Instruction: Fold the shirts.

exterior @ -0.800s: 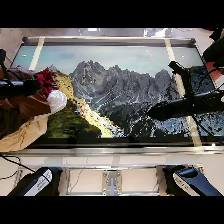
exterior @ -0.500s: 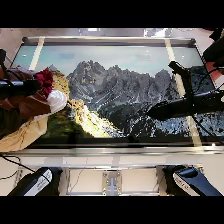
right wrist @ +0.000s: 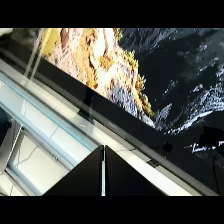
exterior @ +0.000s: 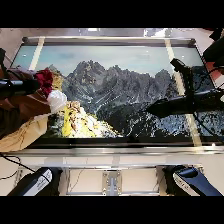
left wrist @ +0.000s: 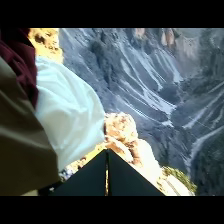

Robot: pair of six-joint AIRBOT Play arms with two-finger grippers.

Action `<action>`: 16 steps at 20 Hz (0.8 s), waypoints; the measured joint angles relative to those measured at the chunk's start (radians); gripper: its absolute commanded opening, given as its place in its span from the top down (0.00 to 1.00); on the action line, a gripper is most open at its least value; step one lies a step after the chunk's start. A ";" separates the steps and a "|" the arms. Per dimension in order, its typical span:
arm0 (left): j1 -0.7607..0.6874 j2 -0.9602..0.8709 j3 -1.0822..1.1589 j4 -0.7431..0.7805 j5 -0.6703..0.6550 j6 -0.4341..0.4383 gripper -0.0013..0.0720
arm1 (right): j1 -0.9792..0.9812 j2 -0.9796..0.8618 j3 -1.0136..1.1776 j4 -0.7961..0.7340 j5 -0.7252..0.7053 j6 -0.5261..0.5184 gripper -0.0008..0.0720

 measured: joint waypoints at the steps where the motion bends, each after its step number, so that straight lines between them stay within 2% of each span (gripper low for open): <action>1: 0.007 -0.002 0.000 0.051 0.042 -0.006 0.33 | 0.000 0.000 0.000 -0.003 -0.034 0.000 0.94; 2: 0.017 -0.005 0.000 0.101 0.085 -0.027 0.12 | 0.000 0.000 0.000 -0.004 -0.070 -0.001 0.94; 5: 0.097 -0.035 0.000 0.233 0.216 -0.190 0.12 | 0.000 -0.001 0.000 -0.011 -0.164 -0.001 0.94; 7: 0.172 -0.078 0.000 0.274 0.263 -0.307 0.12 | 0.000 -0.001 0.000 -0.012 -0.206 -0.001 0.94; 9: 0.247 -0.130 0.000 0.273 0.281 -0.385 0.10 | 0.000 -0.001 0.000 -0.014 -0.234 -0.001 0.94; 11: 0.311 -0.183 0.000 0.232 0.277 -0.430 0.09 | 0.000 -0.001 0.000 -0.014 -0.252 -0.001 0.94; 16: 0.395 -0.277 0.000 0.146 0.241 -0.473 0.09 | 0.000 -0.001 0.000 -0.013 -0.270 0.001 0.94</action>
